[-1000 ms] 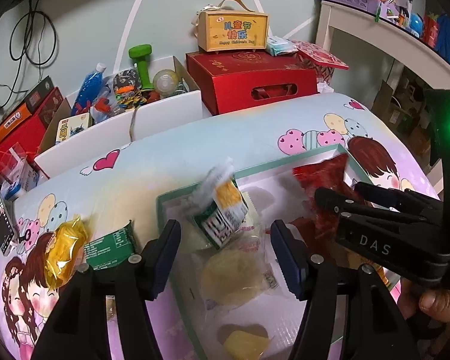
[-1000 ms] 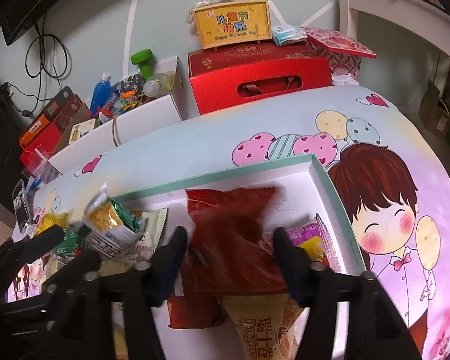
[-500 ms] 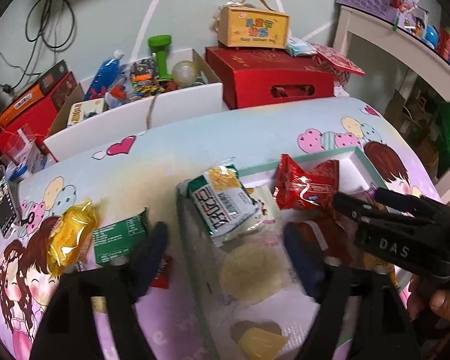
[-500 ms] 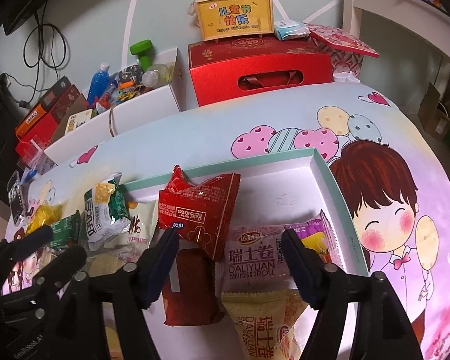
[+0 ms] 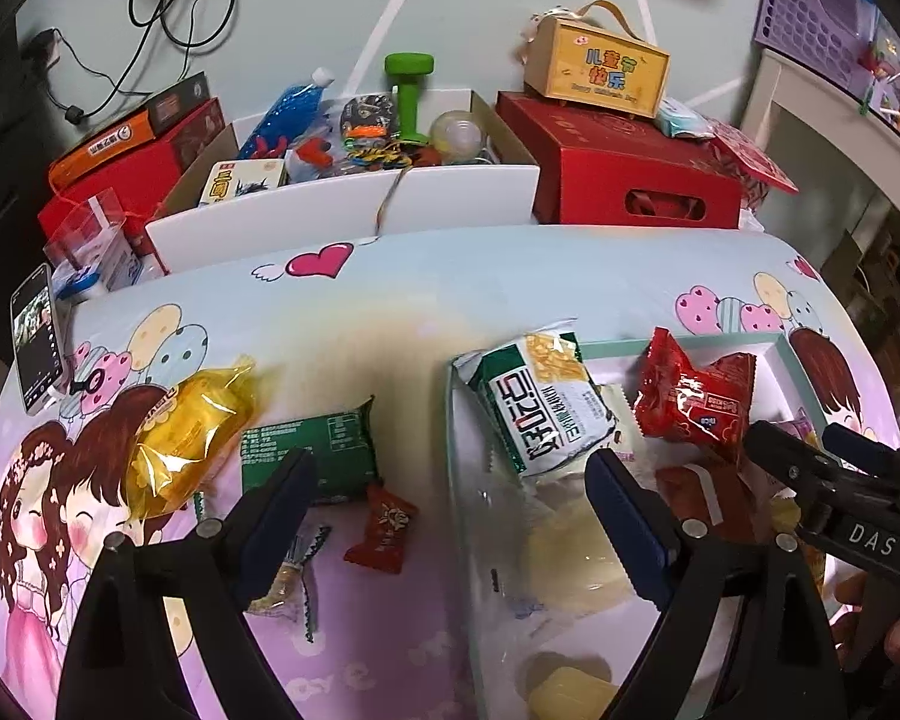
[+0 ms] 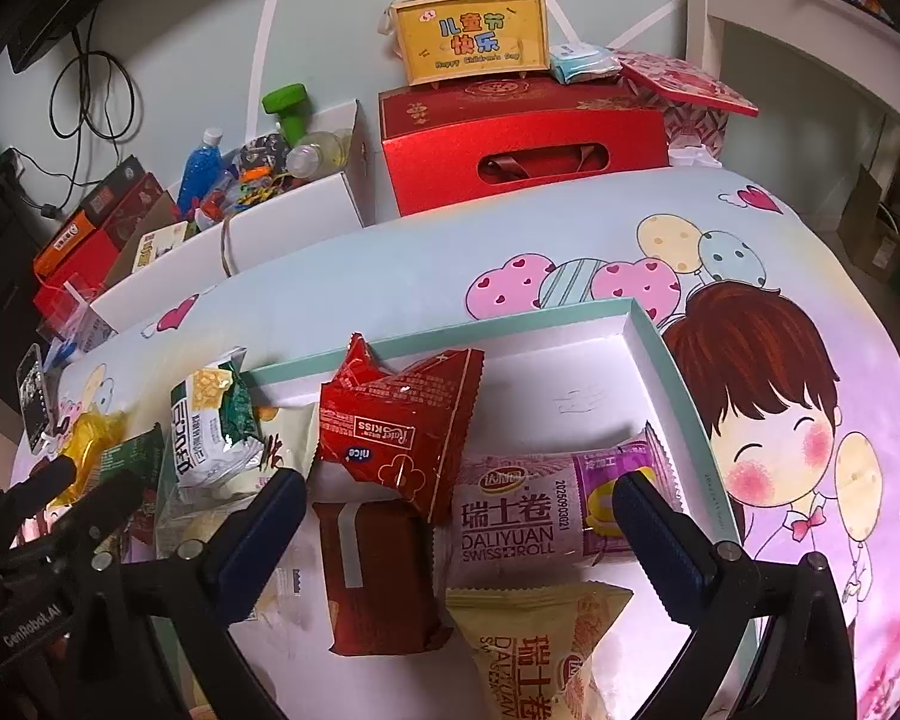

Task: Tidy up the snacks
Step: 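Withdraw both open grippers from the tray toward the remaining snacks, then grasp bagged round bun with left gripper while right gripper grasps small red candy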

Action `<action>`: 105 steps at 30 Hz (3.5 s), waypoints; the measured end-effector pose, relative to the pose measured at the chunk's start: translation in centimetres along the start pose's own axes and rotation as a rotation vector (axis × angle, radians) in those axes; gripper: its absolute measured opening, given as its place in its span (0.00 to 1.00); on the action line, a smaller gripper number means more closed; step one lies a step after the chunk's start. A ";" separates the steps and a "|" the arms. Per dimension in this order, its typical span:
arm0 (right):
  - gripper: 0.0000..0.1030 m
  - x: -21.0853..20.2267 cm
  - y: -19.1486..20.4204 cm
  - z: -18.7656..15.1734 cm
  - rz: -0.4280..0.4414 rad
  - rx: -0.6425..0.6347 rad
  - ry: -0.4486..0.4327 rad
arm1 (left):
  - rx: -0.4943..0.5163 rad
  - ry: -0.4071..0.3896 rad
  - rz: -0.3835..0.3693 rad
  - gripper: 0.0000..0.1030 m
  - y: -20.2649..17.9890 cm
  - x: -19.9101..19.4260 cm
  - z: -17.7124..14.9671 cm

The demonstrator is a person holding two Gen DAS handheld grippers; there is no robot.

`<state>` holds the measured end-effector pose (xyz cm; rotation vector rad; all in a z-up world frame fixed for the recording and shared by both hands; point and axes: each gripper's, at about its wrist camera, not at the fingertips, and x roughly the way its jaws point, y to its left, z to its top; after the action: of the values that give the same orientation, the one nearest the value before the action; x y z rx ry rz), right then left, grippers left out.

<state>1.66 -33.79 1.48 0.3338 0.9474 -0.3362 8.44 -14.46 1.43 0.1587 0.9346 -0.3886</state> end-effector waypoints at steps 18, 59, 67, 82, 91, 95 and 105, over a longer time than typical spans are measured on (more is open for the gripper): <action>1.00 -0.5 0.8 0.0 -0.020 -0.029 0.006 | 0.045 0.039 -0.005 0.89 -0.9 0.0 -0.4; 1.00 -3.2 13.8 -3.6 0.158 -0.273 0.016 | -0.297 0.078 0.148 0.89 15.6 -4.7 -4.7; 1.00 -2.5 17.1 -5.5 0.211 -0.347 0.051 | -0.390 0.090 0.162 0.89 18.9 -4.9 -6.2; 1.00 -0.4 17.6 -6.0 0.188 -0.358 0.073 | -0.344 0.154 0.029 0.88 16.5 -0.3 -5.8; 1.00 -1.0 16.2 -5.0 0.176 -0.318 0.040 | -0.279 0.167 -0.011 0.88 14.1 1.9 -5.2; 1.00 -1.0 15.5 -4.5 0.170 -0.292 0.038 | -0.232 0.177 -0.027 0.88 12.7 2.7 -5.1; 1.00 -0.9 15.0 -4.1 0.151 -0.287 0.030 | -0.190 0.174 0.011 0.75 11.8 3.9 -4.7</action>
<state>4.46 -18.42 1.98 0.1466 0.9790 -0.0548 11.56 -3.20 -4.90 0.0239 1.1367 -0.2769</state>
